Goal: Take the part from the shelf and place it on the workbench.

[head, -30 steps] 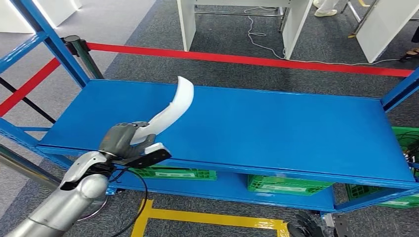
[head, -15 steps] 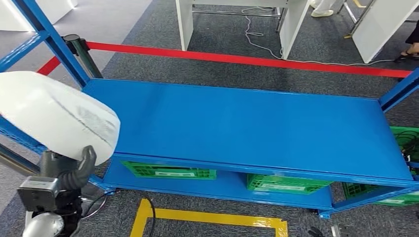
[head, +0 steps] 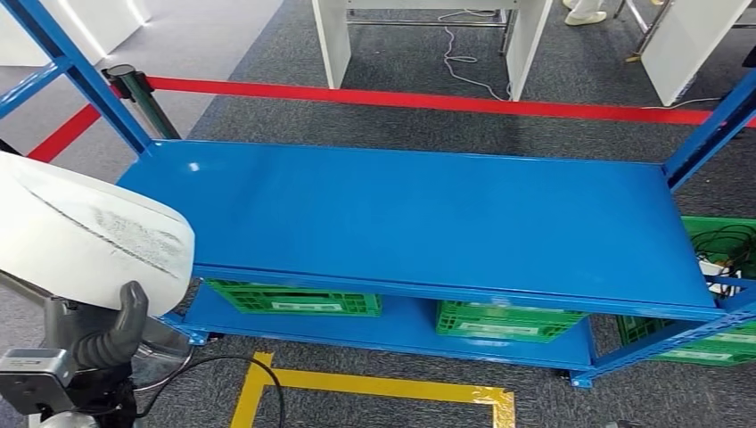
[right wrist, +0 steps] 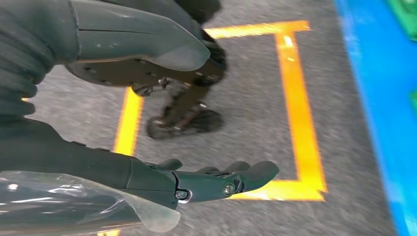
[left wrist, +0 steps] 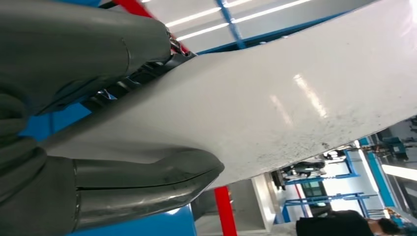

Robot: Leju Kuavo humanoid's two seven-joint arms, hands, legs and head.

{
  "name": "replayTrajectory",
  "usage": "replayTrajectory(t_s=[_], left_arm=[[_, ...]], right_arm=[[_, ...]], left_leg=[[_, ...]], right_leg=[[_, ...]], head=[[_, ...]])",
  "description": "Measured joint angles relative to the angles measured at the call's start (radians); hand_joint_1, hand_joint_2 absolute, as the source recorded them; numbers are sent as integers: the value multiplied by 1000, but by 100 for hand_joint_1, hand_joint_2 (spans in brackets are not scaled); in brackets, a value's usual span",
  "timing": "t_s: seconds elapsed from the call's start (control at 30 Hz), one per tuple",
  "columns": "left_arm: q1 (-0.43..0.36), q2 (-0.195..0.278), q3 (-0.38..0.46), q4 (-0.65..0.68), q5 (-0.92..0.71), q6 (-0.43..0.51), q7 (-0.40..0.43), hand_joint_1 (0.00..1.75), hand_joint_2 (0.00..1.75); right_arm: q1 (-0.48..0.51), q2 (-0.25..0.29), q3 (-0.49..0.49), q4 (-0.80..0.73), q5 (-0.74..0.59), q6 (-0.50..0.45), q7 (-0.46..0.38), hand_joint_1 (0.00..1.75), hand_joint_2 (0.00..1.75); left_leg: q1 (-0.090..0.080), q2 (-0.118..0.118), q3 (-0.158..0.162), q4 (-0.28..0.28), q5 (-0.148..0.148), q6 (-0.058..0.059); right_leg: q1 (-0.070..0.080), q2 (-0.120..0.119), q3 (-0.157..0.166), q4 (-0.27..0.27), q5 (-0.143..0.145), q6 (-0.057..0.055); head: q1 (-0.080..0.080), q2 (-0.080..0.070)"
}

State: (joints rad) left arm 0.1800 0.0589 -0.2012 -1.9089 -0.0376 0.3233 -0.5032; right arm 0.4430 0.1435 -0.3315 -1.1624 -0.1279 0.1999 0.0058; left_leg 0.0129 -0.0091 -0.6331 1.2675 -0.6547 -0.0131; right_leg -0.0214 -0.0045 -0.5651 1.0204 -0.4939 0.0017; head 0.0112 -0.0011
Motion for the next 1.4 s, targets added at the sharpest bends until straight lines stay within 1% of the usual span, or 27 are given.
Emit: replayTrajectory(t_s=[0.03, 0.07, 0.13, 0.2, 0.27, 0.33, 0.4, 0.47, 0.5, 0.53, 0.6, 0.63, 0.67, 0.73, 0.77, 0.83, 0.87, 0.93, 1.0, 1.03, 1.07, 1.1, 1.17, 1.23, 1.27, 1.33, 1.4], left_arm=[[2, 0, 0, 0, 11, -6, 0, 175, 175], [4, 0, 1, 0, 19, -10, 0, 175, 175], [5, 0, 2, -1, 27, -14, 0, 175, 175], [6, 0, 5, -3, 28, -16, 0, 175, 175], [6, 0, 9, -5, 29, -16, 0, 175, 175], [5, 0, 13, -5, 31, -17, 0, 175, 175], [4, -1, 14, -5, 34, -19, 3, 175, 175], [4, -2, 14, -5, 36, -19, 9, 175, 175], [4, -3, 14, -5, 37, -19, 13, 175, 175], [4, -3, 14, -5, 36, -19, 17, 175, 175], [3, -3, 13, -5, 36, -18, 23, 175, 175], [3, -3, 13, -5, 37, -18, 26, 175, 175], [2, -3, 13, -5, 37, -17, 28, 175, 175], [-1, -3, 13, -5, 39, -17, 33, 175, 175], [-3, -3, 13, -5, 42, -17, 34, 175, 175], [-5, -2, 13, -5, 50, -19, 36, 175, 175], [-5, -2, 12, -5, 55, -20, 37, 175, 175], [-5, -1, 12, -5, 64, -23, 39, 175, 175], [-5, 0, 11, -5, 74, -28, 41, 175, 175], [-5, 0, 11, -5, 80, -32, 42, 175, 175], [-5, 0, 11, -4, 86, -35, 44, 175, 175], [-5, 0, 11, -4, 91, -38, 45, 175, 175], [-5, 0, 11, -4, 98, -40, 47, 175, 175], [-5, 0, 11, -4, 101, -40, 48, 175, 175], [-4, 0, 11, -4, 101, -40, 48, 175, 175], [-3, 0, 11, -4, 102, -39, 48, 175, 175], [-1, 0, 11, -4, 102, -39, 48, 175, 175]], right_arm=[[-1, 8, -15, 2, 7, 15, 18, 0, 175], [-3, 18, -30, 3, 12, 27, 35, 0, 175], [-4, 34, -55, 5, 17, 40, 57, 0, 175], [-5, 46, -73, 6, 17, 44, 63, 0, 175], [-5, 52, -85, 6, 18, 46, 67, 0, 175], [-5, 56, -97, 6, 28, 47, 84, 0, 175], [-5, 63, -113, 6, 51, 48, 129, 0, 175], [-5, 72, -131, 6, 76, 53, 180, 0, 175], [-6, 77, -141, 5, 85, 57, 198, 0, 175], [-6, 82, -151, 4, 93, 62, 213, 0, 175], [-7, 91, -173, -1, 112, 75, 234, 0, 175], [-7, 95, -184, -5, 124, 83, 243, 0, 175], [-8, 99, -194, -9, 138, 92, 253, 0, 175], [-10, 108, -211, -18, 164, 114, 276, 0, 175], [-10, 113, -221, -23, 175, 125, 289, 0, 175], [-9, 125, -242, -31, 190, 144, 308, 0, 175], [-9, 130, -252, -35, 196, 151, 314, 0, 175], [-10, 138, -268, -40, 204, 159, 319, 0, 175], [-11, 144, -280, -43, 212, 165, 318, 0, 175], [-13, 147, -287, -43, 217, 169, 315, 0, 175], [-15, 149, -294, -43, 224, 174, 311, 0, 175], [-18, 152, -302, -43, 231, 180, 306, 0, 175], [-25, 159, -316, -43, 246, 190, 297, 0, 175], [-29, 165, -328, -43, 256, 197, 290, 0, 175], [-30, 167, -334, -43, 261, 199, 287, 0, 175], [-33, 171, -345, -43, 269, 204, 281, 0, 175], [-34, 175, -359, -43, 277, 209, 276, 0, 175]], left_leg=[[-1, 0, 3, 23, -4, 3], [-2, 0, 23, 7, 13, 7], [-8, 0, 106, -119, 68, 25], [-15, 1, 179, -248, 93, 38], [-21, 2, 194, -287, 96, 39], [-21, 4, 180, -294, 116, 43], [-17, 8, 156, -304, 143, 54], [-17, 10, 127, -304, 167, 60], [-18, 10, 112, -303, 178, 60], [-19, 11, 97, -302, 190, 60], [-19, 13, 65, -295, 210, 56], [-19, 13, 52, -289, 218, 53], [-20, 13, 41, -282, 224, 49], [-22, 13, 27, -268, 236, 40], [-22, 13, 23, -266, 244, 35], [-21, 12, 19, -264, 255, 25], [-19, 11, 14, -258, 242, 19], [-15, 10, -4, -197, 164, 6], [-11, 9, -26, -73, 64, -2], [-10, 9, -29, -17, 42, -5], [-8, 9, -22, 13, 44, -6], [-7, 9, 1, 7, 67, -6], [-5, 9, 88, -104, 117, -3], [-7, 8, 172, -241, 117, 5], [-9, 7, 192, -281, 108, 10], [-13, 7, 186, -296, 110, 23], [-13, 11, 162, -297, 130, 39]], right_leg=[[4, -2, -9, 0, 7, -2], [8, -3, -18, 1, 14, -3], [13, -4, -33, 1, 29, -3], [17, -4, -43, 0, 45, 3], [14, -4, -49, -3, 61, 16], [12, -2, -54, -3, 65, 29], [11, 1, -76, 41, 4, 39], [10, 3, -105, 152, -99, 44], [10, 3, -114, 212, -131, 47], [10, 3, -113, 255, -138, 49], [10, 3, -65, 245, -91, 51], [9, 3, -16, 189, -59, 51], [10, 3, 41, 112, -49, 50], [11, 7, 130, -24, -68, 41], [13, 8, 146, -56, -83, 35], [14, 6, 138, -65, -79, 19], [13, 3, 130, -65, -71, 11], [10, -2, 108, -66, -49, -2], [11, -6, 81, -64, -27, -6], [11, -7, 68, -61, -17, -5], [11, -8, 54, -56, -7, -4], [11, -9, 39, -50, 2, -2], [11, -9, 12, -36, 17, 3], [13, -9, -8, -25, 29, 13], [13, -9, -15, -23, 37, 18], [12, -9, -24, -23, 54, 31], [10, -5, -42, -5, 27, 41]], head=[[0, 0], [0, 0], [0, 0], [1, 0], [0, 0], [-3, 0], [-1, 0], [1, 0], [1, 0], [1, 0], [1, 0], [1, 0], [2, 0], [1, 0], [1, 0], [0, 0], [0, 0], [-3, 0], [-5, 0], [-5, 0], [-5, 0], [-5, 0], [-5, 0], [-4, 0], [-4, 0], [-3, 0], [-2, 0]])
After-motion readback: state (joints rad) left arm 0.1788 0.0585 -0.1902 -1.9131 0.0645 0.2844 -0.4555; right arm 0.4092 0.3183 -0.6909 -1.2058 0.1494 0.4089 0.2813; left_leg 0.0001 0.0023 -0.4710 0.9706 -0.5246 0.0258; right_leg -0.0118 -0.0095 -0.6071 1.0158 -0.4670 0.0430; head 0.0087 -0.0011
